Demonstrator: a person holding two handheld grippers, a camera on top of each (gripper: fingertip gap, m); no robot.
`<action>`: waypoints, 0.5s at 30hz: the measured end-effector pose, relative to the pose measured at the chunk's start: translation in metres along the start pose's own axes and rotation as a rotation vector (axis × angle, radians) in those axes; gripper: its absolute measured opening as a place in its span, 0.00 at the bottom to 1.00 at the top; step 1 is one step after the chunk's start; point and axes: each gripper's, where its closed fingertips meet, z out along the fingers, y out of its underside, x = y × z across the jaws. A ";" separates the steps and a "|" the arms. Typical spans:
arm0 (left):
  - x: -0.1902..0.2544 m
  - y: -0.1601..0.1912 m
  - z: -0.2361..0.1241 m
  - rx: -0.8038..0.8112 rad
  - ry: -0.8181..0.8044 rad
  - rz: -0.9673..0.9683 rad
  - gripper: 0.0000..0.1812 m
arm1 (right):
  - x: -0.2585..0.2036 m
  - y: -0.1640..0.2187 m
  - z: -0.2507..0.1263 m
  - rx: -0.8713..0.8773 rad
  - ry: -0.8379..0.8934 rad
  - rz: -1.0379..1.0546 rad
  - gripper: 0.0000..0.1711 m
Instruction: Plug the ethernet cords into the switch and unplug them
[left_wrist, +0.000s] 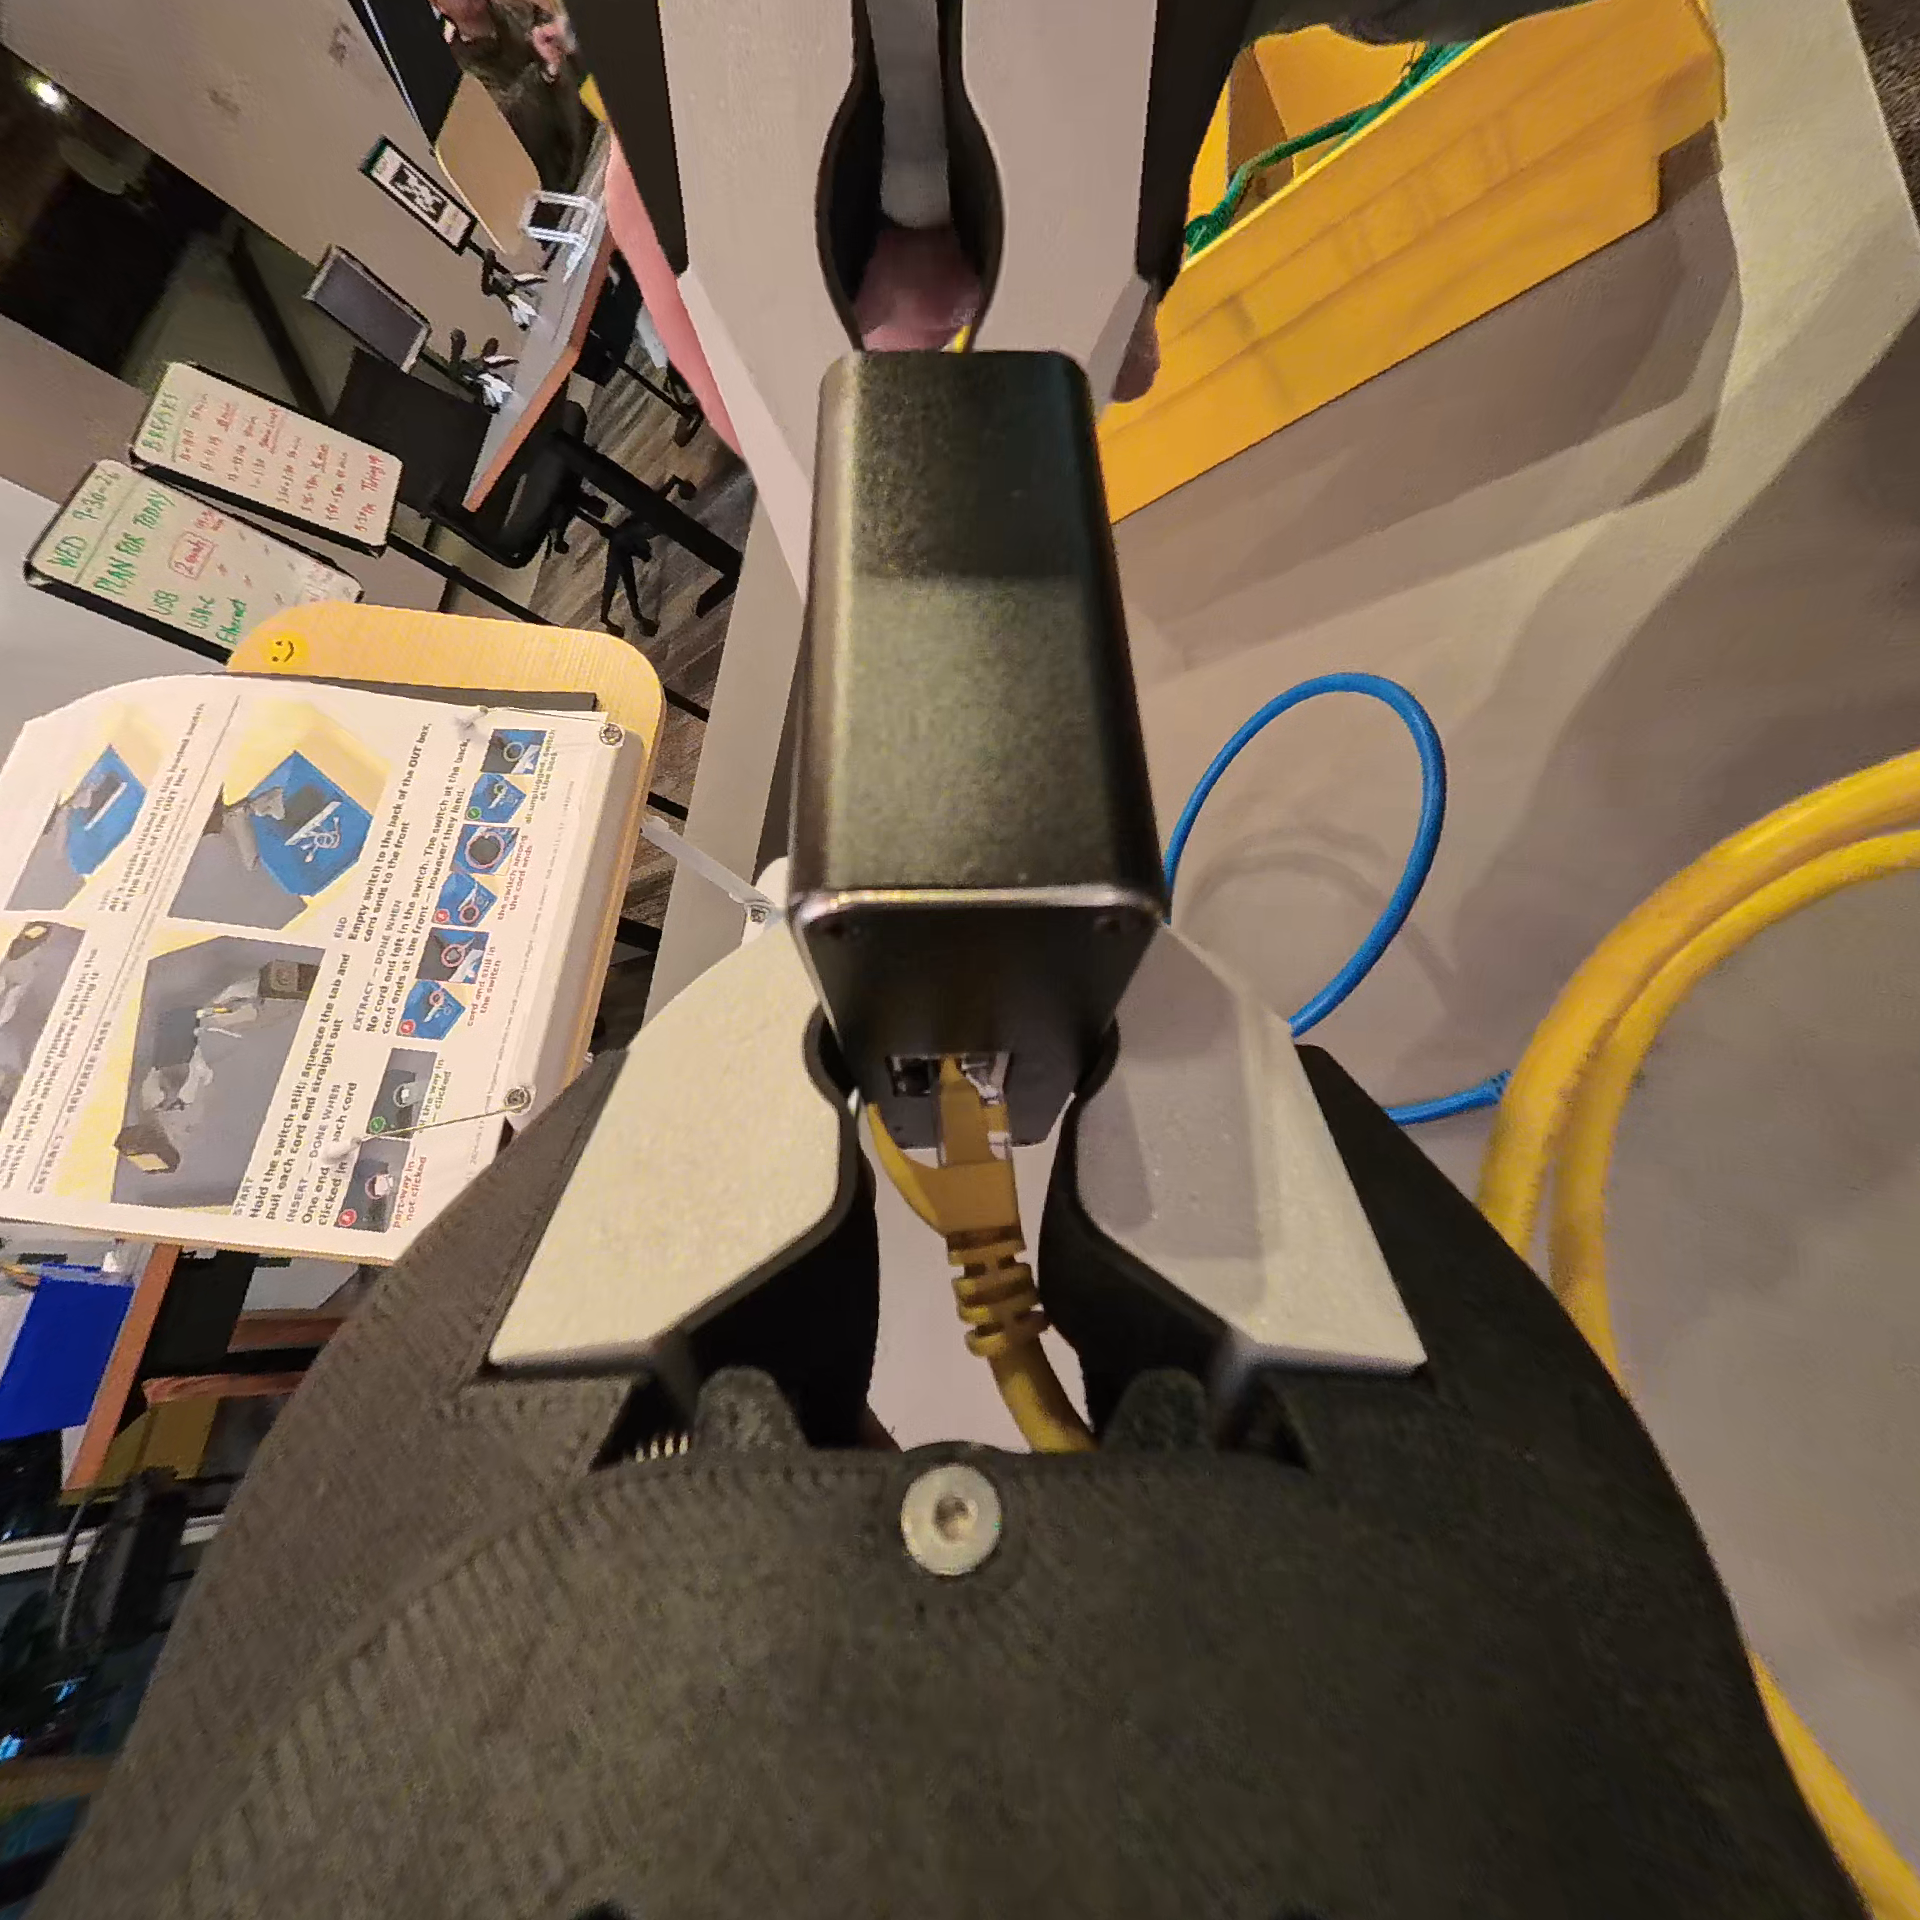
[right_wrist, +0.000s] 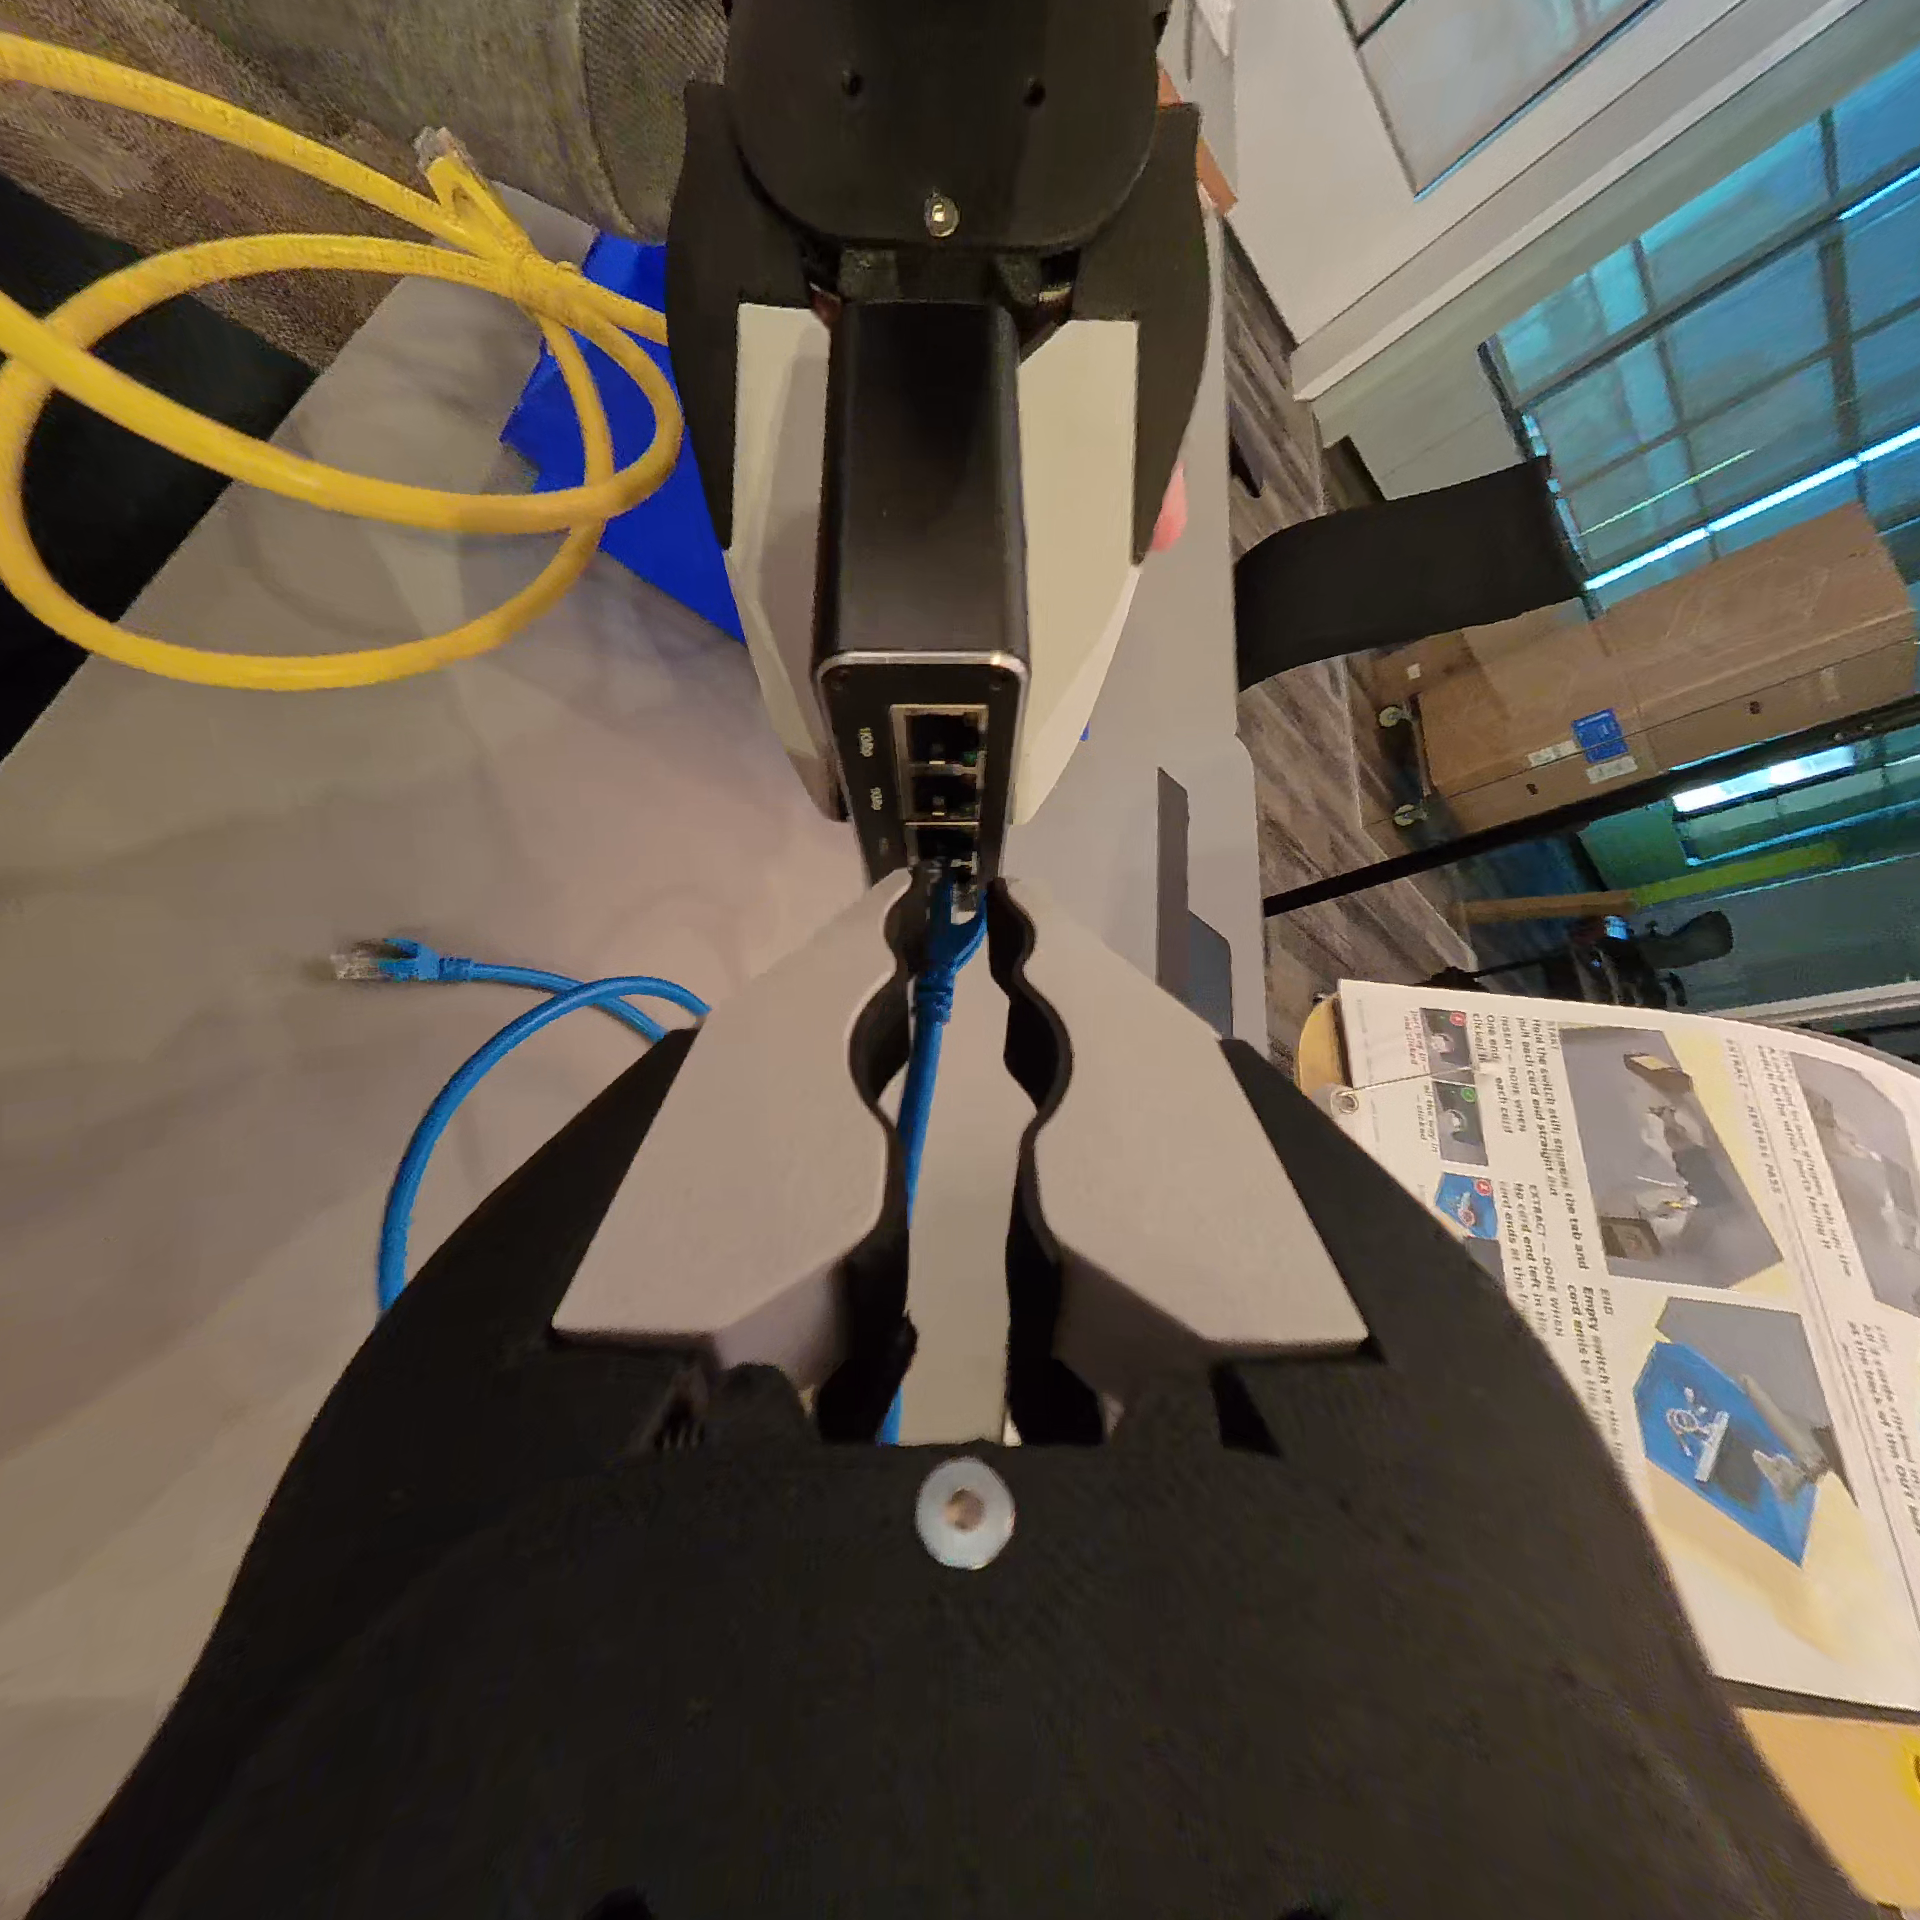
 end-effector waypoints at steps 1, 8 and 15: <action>0.000 -0.001 0.000 0.003 -0.001 -0.001 0.19 | -0.002 0.001 0.000 -0.005 -0.013 0.002 0.07; 0.001 -0.008 -0.003 0.028 0.008 -0.004 0.19 | -0.002 0.005 0.003 -0.021 -0.007 -0.016 0.07; -0.001 -0.011 -0.007 0.034 -0.001 -0.001 0.19 | 0.001 -0.003 -0.003 0.034 0.020 -0.013 0.08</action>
